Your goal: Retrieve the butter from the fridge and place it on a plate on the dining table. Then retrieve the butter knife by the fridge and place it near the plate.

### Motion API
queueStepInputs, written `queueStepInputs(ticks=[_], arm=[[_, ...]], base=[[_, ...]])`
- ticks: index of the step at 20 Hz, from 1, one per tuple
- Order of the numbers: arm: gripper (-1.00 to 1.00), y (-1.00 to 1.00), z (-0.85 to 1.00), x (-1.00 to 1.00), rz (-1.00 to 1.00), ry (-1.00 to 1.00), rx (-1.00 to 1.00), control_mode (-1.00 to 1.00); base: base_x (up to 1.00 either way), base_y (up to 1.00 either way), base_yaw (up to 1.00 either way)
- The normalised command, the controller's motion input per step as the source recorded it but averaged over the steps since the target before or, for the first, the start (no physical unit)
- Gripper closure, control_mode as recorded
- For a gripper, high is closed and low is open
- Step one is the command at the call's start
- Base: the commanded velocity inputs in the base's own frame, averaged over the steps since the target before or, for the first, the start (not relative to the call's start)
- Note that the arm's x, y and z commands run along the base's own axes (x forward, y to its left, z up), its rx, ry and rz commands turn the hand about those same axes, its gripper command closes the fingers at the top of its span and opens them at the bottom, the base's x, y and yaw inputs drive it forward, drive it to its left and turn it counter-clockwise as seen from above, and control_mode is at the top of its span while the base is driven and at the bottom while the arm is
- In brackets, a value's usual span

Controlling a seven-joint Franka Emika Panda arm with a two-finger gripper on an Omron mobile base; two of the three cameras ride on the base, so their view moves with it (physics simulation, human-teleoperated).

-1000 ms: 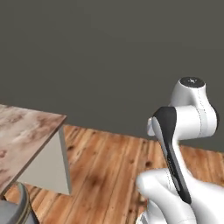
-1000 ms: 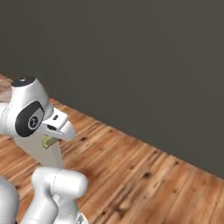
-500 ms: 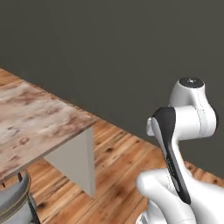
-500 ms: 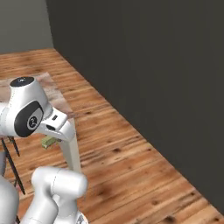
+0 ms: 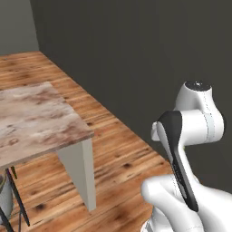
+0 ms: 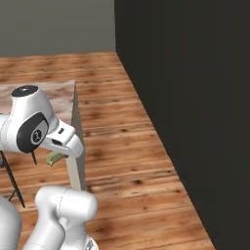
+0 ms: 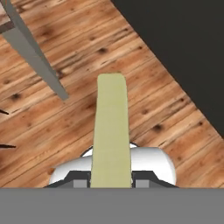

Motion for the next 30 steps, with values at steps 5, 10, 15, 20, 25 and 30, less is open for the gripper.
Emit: queueStepInputs(ticks=[5,10,15,20,25,30], arm=[[1.0,0.0,0.0,0.0,0.0,0.0,0.0,1.0],[1.0,0.0,0.0,0.0,0.0,0.0,0.0,1.0],[1.0,0.0,0.0,0.0,0.0,0.0,0.0,1.0],[1.0,0.0,0.0,0.0,0.0,0.0,0.0,1.0],[1.0,0.0,0.0,0.0,0.0,0.0,0.0,1.0],[1.0,0.0,0.0,0.0,0.0,0.0,0.0,1.0]], base=[[0.13,-1.0,0.42],[0.53,-0.98,0.42],[1.0,-0.63,0.34],[1.0,-0.6,0.25],[1.0,-0.31,0.17],[1.0,0.01,0.07]])
